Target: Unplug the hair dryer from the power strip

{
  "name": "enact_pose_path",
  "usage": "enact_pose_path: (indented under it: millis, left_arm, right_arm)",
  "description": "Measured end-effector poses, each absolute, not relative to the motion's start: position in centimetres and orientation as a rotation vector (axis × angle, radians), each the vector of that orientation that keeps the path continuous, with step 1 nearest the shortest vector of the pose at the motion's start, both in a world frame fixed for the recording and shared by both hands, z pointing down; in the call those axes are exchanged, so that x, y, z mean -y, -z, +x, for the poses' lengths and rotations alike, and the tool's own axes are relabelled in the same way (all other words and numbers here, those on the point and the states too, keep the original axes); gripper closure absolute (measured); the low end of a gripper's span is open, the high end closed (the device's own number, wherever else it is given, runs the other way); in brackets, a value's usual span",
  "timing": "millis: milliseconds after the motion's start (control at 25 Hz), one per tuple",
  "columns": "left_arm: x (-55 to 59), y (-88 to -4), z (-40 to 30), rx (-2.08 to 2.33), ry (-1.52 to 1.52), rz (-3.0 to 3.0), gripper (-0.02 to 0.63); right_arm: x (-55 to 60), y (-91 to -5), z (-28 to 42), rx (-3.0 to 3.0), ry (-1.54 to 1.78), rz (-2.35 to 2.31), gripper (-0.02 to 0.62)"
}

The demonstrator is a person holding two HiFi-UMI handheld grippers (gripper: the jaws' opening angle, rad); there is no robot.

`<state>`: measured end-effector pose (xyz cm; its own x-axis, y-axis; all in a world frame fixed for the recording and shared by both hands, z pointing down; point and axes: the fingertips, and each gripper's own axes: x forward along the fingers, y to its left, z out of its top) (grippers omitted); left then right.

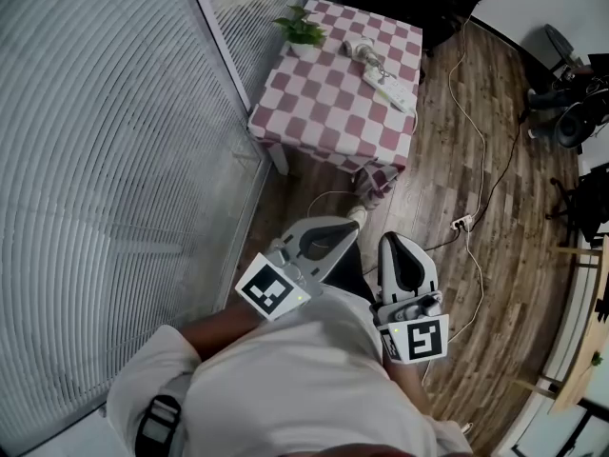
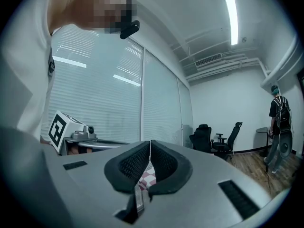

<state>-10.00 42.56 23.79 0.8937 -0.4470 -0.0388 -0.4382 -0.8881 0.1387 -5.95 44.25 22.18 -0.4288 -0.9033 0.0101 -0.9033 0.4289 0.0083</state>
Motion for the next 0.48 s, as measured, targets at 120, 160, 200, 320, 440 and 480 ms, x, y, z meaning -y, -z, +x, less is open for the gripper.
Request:
enact_pose_path:
  millis: [120,160,200,320,440,480]
  left_arm:
    - [-41.7,-23.5,-9.5,0.682,0.099,2.941,0.575]
    - [-41.4,-23.4,-9.3,0.679,0.103,2.942,0.575]
    - [-41.0,-23.4,-9.2,0.675,0.106,2.941,0.575]
    - [-39.8,-23.7,-8.9,0.67,0.098,2.937,0.575]
    - [-38.5,-24.1,-8.4,0.679,0.092,2.94,0.575]
    - [-38.1,-24.2,-8.2,0.682,0.092,2.937,0.575]
  right_arm:
    - [-43.4,-21.9,-5.5,2.644,0.009,1.678,0.563]
    - [-43.0,-21.8,-5.4,2.642,0.008,1.682,0.563]
    - [-42.6,-21.9,-5.2,2.641,0.006,1.686,0.563]
    - [-41.5,-22.1,-5.0,2.64,-0.001,1.69,0.563]
    - [-40.5,-22.5,-4.5,2.635,-0.006,1.686,0.563]
    - [-40.1,-22.7,-4.2,2.632,-0.009,1.685,0.563]
